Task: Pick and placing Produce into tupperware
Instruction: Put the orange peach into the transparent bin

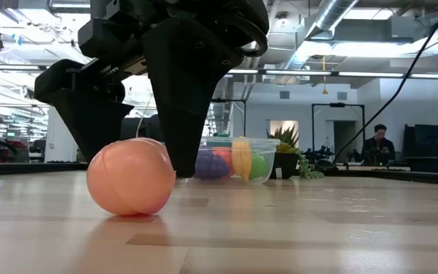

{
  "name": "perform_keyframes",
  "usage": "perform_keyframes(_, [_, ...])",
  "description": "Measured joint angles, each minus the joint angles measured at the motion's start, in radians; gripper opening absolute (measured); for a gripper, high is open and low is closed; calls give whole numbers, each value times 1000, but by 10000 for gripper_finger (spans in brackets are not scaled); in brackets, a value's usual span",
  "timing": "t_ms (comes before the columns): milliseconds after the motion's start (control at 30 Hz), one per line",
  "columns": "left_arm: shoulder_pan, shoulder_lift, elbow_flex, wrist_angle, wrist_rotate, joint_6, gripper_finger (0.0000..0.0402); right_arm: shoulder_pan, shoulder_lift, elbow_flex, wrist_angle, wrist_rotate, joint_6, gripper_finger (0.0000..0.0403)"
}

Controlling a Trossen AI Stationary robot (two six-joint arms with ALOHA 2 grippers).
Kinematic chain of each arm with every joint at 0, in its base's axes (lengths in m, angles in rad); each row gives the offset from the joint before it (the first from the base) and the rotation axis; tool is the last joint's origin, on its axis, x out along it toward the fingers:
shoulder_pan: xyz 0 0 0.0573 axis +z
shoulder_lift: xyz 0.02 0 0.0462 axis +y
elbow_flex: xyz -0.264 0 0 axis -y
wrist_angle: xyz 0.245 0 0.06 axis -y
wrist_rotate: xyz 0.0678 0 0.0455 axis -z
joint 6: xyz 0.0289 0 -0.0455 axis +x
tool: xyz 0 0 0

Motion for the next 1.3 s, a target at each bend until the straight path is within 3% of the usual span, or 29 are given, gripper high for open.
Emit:
perform_keyframes(700, [0,0,0,-1,-2,8,343,0,0,0,1,0,0,234])
perform_keyframes(1067, [0,0,0,-1,-2,11,268,0,0,0,1,0,2,234])
perform_keyframes(1300, [0,-1,0,0,-4,20,250,0,0,0,-3,1,17,234])
